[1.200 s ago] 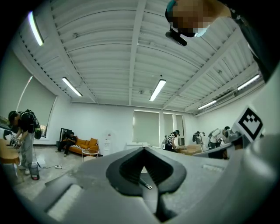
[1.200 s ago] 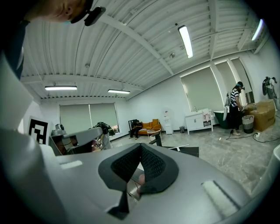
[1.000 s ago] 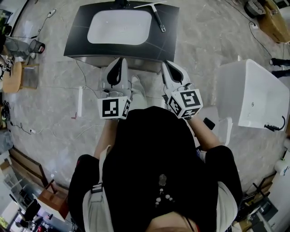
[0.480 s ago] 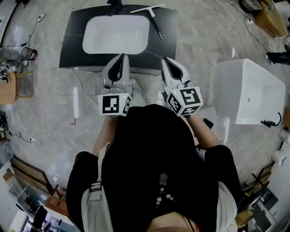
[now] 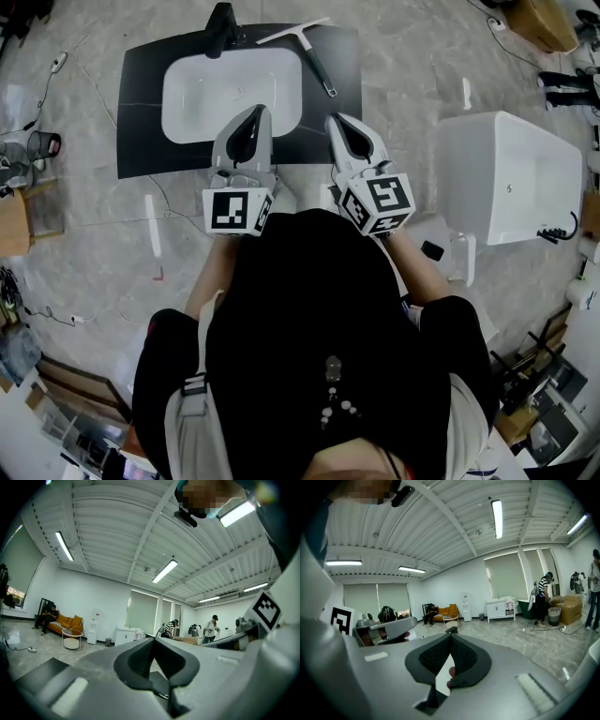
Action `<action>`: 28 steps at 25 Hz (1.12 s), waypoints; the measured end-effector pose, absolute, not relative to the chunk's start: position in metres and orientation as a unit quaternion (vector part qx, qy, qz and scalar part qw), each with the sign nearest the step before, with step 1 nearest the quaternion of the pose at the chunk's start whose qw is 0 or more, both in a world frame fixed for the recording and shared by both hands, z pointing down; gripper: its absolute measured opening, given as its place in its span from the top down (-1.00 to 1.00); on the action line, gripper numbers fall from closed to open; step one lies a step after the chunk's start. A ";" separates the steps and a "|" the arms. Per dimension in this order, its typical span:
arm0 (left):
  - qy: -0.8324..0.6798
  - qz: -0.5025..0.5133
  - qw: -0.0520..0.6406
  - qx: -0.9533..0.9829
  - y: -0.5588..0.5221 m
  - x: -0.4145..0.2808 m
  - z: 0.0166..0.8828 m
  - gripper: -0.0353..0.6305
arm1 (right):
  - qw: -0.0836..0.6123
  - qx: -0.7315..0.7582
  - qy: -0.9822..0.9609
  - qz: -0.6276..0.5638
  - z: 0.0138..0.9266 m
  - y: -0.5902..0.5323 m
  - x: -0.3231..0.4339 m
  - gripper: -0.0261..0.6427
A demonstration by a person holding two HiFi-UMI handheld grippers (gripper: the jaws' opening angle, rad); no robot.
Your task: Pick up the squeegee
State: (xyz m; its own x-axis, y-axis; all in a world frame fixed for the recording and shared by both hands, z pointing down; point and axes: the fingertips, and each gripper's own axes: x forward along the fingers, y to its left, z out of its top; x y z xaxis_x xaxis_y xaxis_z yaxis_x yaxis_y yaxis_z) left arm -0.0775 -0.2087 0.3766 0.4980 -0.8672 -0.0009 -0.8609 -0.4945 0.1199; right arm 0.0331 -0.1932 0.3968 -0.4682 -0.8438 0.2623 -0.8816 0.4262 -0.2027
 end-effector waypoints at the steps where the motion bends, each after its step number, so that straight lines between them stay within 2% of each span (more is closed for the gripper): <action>1: -0.495 -0.031 0.052 0.867 -0.215 -0.077 0.377 0.89 | 0.061 0.515 -0.840 0.157 0.398 -0.198 0.032 0.91; 18: -0.473 -0.023 0.084 0.877 -0.280 -0.087 0.409 0.89 | 0.085 0.535 -0.825 0.161 0.420 -0.268 0.020 0.91; 28: -0.493 -0.006 0.058 0.868 -0.312 -0.078 0.404 0.89 | 0.099 0.497 -0.846 0.168 0.434 -0.319 0.026 0.91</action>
